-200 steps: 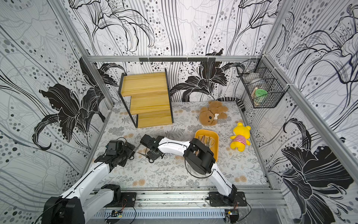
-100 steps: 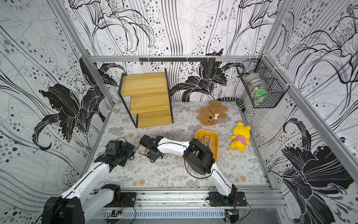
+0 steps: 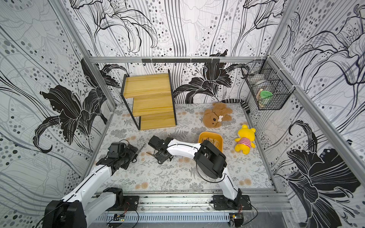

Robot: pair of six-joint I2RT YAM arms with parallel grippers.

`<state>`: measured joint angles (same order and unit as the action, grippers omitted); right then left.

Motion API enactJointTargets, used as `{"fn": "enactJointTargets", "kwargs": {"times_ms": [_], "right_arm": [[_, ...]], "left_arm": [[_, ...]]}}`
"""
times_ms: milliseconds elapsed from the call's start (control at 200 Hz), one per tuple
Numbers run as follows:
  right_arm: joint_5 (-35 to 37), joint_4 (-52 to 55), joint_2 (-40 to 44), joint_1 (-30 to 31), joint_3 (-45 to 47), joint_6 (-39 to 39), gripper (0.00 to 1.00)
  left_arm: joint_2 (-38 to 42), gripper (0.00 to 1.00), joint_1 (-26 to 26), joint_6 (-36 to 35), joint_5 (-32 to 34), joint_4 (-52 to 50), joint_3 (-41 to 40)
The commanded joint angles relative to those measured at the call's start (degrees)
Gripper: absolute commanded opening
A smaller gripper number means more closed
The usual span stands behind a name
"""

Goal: Put the scissors into the storage box
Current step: Pick up the scissors from the center of the board, then place the scissors in the storage box.

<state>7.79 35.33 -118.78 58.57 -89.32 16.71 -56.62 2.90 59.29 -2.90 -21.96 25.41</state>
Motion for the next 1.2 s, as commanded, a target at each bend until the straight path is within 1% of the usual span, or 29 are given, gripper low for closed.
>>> {"fn": "enactJointTargets", "kwargs": {"times_ms": [0,125,315,420,566,721,841,876,986,1121,1141,1196], "right_arm": [[1.5,-1.4,5.7,-1.1,3.0,3.1,0.0],[3.8,-1.9,10.4,-3.1,8.1,6.6,0.0],[9.8,-0.1,18.3,-6.9,16.1,13.8,0.0],[11.9,0.4,22.9,-10.0,20.6,16.4,0.0],[15.0,1.8,29.8,-15.9,25.8,19.5,0.0],[15.1,1.8,38.2,-22.2,32.1,21.3,0.0],[15.1,3.0,43.1,-25.9,36.4,22.0,0.0],[16.6,3.6,44.0,-26.7,37.3,22.2,0.0],[16.7,4.1,46.0,-27.7,40.5,23.5,0.0],[15.6,3.6,46.9,-27.7,43.5,25.5,0.0],[14.1,3.5,47.0,-27.8,43.9,25.8,0.0],[13.3,3.2,47.4,-27.8,44.9,26.1,0.0]], "left_arm": [[0.5,0.97,-0.3,-1.8,-0.9,2.1,1.8],[0.0,0.97,-0.3,-2.1,-2.0,3.0,1.8],[-1.4,0.97,-0.3,-1.6,-4.9,6.5,0.8],[-2.7,0.97,-0.3,-1.1,-7.0,8.9,0.4],[-4.3,0.97,-0.3,-0.8,-8.9,10.3,1.0],[-4.6,0.97,-0.2,-0.9,-9.3,10.6,1.4],[-4.7,0.97,-0.2,-0.6,-9.4,11.1,1.0],[-4.9,0.97,-0.2,-0.5,-9.6,11.2,1.0],[-5.2,0.97,-0.1,-0.2,-9.8,11.7,0.8],[-5.2,0.97,-0.1,0.0,-10.0,11.7,1.0],[-5.2,0.97,-0.1,0.0,-10.0,11.7,1.0],[-5.0,0.97,-0.1,0.1,-10.0,11.7,1.0]]}}
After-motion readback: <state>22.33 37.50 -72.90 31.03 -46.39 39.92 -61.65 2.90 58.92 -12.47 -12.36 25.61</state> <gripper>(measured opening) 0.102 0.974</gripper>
